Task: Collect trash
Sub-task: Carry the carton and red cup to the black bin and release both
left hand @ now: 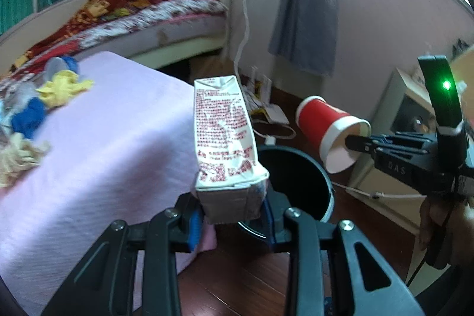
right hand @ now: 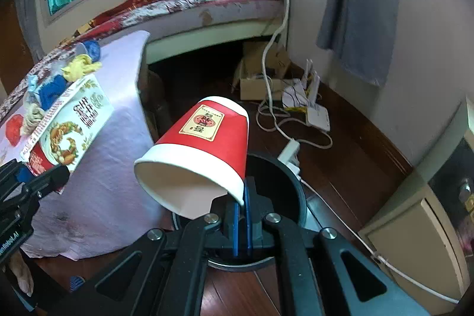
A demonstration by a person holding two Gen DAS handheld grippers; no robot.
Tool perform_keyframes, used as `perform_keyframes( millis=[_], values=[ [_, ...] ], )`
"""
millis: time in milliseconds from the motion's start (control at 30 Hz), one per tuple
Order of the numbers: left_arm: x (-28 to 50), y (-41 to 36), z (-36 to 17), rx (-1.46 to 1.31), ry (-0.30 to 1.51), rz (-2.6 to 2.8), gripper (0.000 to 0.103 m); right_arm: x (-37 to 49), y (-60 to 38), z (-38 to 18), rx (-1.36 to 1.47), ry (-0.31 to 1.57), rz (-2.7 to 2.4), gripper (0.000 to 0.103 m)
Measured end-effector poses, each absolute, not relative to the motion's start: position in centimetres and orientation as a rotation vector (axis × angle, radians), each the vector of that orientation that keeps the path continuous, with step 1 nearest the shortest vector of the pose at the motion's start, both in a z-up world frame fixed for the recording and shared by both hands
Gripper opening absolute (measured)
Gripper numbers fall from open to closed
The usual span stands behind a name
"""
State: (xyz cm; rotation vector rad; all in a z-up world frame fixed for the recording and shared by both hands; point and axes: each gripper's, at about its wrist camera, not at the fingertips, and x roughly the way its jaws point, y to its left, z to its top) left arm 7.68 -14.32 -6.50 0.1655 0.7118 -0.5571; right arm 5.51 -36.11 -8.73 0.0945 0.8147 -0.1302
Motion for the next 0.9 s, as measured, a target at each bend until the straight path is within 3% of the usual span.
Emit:
perform_keyframes(
  millis=[633, 700, 733, 767, 800, 833, 867, 900],
  values=[
    [11.7, -21.1, -15.8, 0.246, 0.995, -0.678, 0.036, 9.3, -39.7, -19.5, 0.119, 1.034, -0.094, 0.004],
    [11.7, -21.3, -15.7, 0.239, 0.975, -0.651, 0.065, 10.1, -39.5, -20.2, 0.095, 1.066, -0.094, 0.004],
    [12.0, -21.3, -15.4, 0.24, 0.965, -0.629, 0.094, 10.6, -39.5, -20.8, 0.068, 1.093, -0.109, 0.006],
    [11.7, -20.9, -15.0, 0.231, 0.938, -0.61, 0.102, 10.7, -39.6, -21.1, 0.052, 1.108, -0.127, 0.018],
    [11.5, -20.2, -14.4, 0.223, 0.911, -0.589, 0.102, 10.9, -39.9, -21.4, 0.046, 1.123, -0.151, 0.031],
    [11.4, -19.9, -14.2, 0.223, 0.914, -0.577, 0.102, 10.9, -40.4, -21.5, 0.055, 1.129, -0.174, 0.063],
    [11.3, -19.4, -13.9, 0.218, 0.924, -0.568, 0.102, 10.7, -40.9, -21.3, 0.067, 1.12, -0.189, 0.076],
    [11.2, -18.7, -13.4, 0.204, 0.925, -0.55, 0.102, 10.5, -41.2, -20.9, 0.075, 1.11, -0.202, 0.076]
  ],
)
